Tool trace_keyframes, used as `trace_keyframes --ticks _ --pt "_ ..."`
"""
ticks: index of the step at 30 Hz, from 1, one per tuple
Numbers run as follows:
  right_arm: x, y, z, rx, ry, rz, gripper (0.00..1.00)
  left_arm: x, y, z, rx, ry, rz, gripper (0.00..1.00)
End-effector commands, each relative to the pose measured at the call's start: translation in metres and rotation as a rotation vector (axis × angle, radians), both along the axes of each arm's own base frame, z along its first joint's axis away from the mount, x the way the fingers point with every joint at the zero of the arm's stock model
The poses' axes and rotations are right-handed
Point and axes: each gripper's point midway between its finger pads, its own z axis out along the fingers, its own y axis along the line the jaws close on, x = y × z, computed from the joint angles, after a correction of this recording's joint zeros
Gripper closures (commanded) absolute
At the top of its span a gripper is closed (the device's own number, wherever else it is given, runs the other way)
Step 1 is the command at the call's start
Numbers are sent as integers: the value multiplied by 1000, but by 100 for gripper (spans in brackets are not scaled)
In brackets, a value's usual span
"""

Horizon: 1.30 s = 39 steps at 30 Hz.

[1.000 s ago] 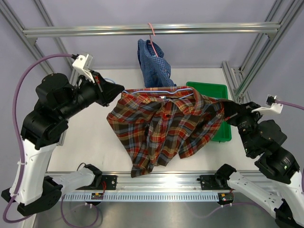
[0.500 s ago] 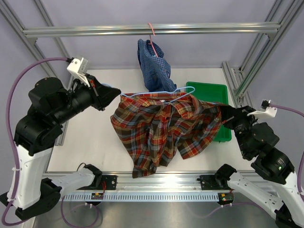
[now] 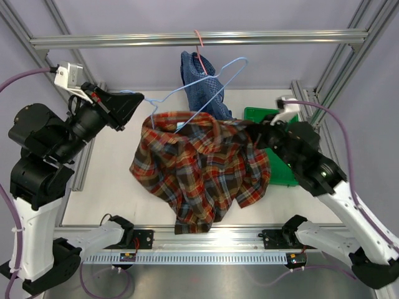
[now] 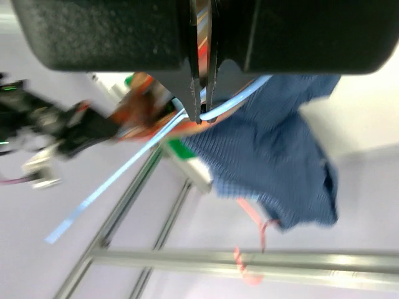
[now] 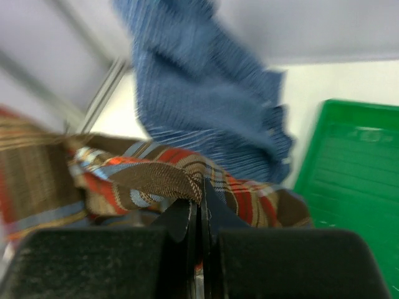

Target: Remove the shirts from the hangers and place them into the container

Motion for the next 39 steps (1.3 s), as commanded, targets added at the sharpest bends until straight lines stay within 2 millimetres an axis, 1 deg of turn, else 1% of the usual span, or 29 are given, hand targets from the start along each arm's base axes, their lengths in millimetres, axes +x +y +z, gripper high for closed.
trace_keyframes --ticks 1,2,3,4,7,8,9,11,12,13,14,15,16,17,18,19,20,21,22,23,25,26,29,30,32,33,34,37,39 --pt "-10 59 16 -7 -25 327 100 -2 -23 57 -154 -170 -127 100" --pt "-4 68 8 -15 1 345 100 -1 -30 59 -166 -172 -163 100" --pt "-5 74 12 -2 -5 372 100 -8 -38 62 -174 -177 -226 100" --pt "-4 78 11 1 -7 387 100 -11 -42 73 -222 -191 -260 100" --pt "-2 93 14 29 -3 441 100 -19 -56 80 -263 -188 -368 100" --pt "4 97 9 30 18 440 100 -19 -58 80 -263 -184 -381 100" --pt "4 100 11 33 29 447 100 -15 -58 74 -241 -168 -366 100" --pt "11 100 2 14 60 427 100 -9 -50 67 -199 -157 -299 100" --pt "13 96 -3 -3 71 402 100 -2 -41 65 -184 -156 -224 100" --pt "15 90 -8 -19 77 367 100 1 -29 51 -101 -130 -151 100" --pt "16 75 -5 -28 61 297 100 15 -7 44 -75 -107 0 100" --pt "16 66 -5 -44 50 264 100 20 9 37 -37 -91 91 100" --pt "15 58 -3 -57 41 234 100 21 27 17 42 -36 181 100" --pt "10 42 2 -71 29 185 100 30 52 6 78 0 326 100" --pt "8 35 6 -84 19 164 100 33 62 -3 110 22 378 100" --pt "4 28 20 -79 -3 149 100 35 71 -23 167 73 423 100" --pt "-1 21 23 -93 0 135 100 40 82 -35 202 101 491 100" --pt "-3 16 28 -102 -7 125 100 43 87 -46 239 126 522 100" --pt "-7 12 43 -90 -30 120 100 47 92 -55 264 148 551 100" --pt "-10 14 42 -97 -18 137 100 53 97 -71 301 181 592 100" --pt "-15 23 49 -100 -28 203 100 60 99 -85 342 211 620 100" --pt "-20 42 42 -101 -1 308 100 66 98 -96 367 234 627 100" --pt "-24 68 31 -56 51 421 100 72 94 -98 376 222 617 100" --pt "-23 74 16 -60 81 447 100 74 92 -96 398 200 596 100" --pt "-26 88 2 -38 109 513 100 72 85 -91 413 182 545 100" --pt "-28 92 1 -33 113 539 100 71 85 -89 411 183 542 100" --pt "-28 96 -10 -34 142 550 100 70 84 -89 409 187 541 100" --pt "-26 107 -36 -23 211 576 100 65 92 -92 398 214 574 100" --pt "-27 118 -45 -1 221 614 100 65 94 -97 404 225 587 100"
